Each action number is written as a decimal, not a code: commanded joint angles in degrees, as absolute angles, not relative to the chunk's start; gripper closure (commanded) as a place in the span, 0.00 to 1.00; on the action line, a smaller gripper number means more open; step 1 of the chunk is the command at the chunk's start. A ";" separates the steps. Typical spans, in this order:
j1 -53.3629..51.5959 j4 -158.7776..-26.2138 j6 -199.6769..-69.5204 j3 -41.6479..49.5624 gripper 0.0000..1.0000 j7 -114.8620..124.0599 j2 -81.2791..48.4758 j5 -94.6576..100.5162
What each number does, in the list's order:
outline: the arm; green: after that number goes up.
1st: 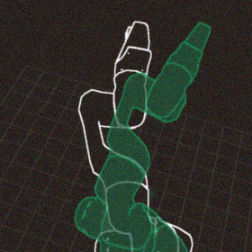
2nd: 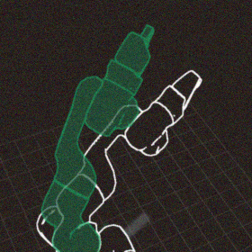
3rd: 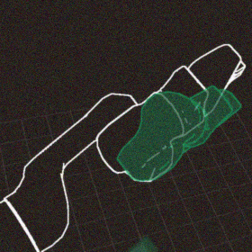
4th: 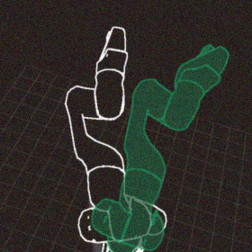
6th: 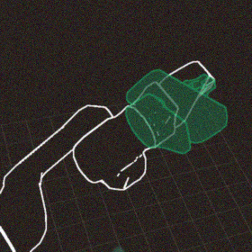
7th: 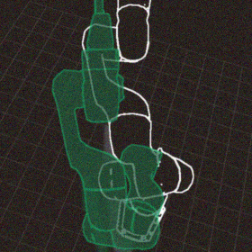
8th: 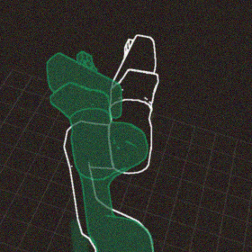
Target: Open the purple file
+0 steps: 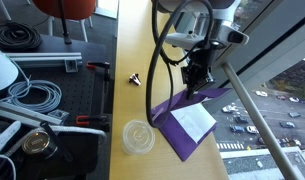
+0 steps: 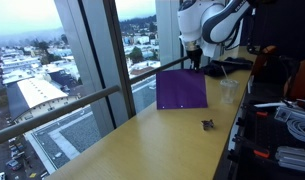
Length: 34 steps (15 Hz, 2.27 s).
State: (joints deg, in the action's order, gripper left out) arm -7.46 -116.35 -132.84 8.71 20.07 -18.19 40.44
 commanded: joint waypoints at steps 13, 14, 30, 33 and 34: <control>-9.58 -130.45 -132.17 -1.33 1.00 43.15 -9.68 60.44; -9.61 -130.86 -132.22 -1.97 1.00 43.43 -9.40 60.22; -12.74 -131.20 -130.37 -8.67 1.00 50.67 -9.78 55.40; -13.42 -129.72 -129.59 -8.73 1.00 52.30 -11.07 55.27; -13.58 -129.07 -129.03 -8.75 1.00 53.03 -11.61 55.16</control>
State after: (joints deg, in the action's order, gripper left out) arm -12.88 -130.87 -131.81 -8.22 51.39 -10.72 56.48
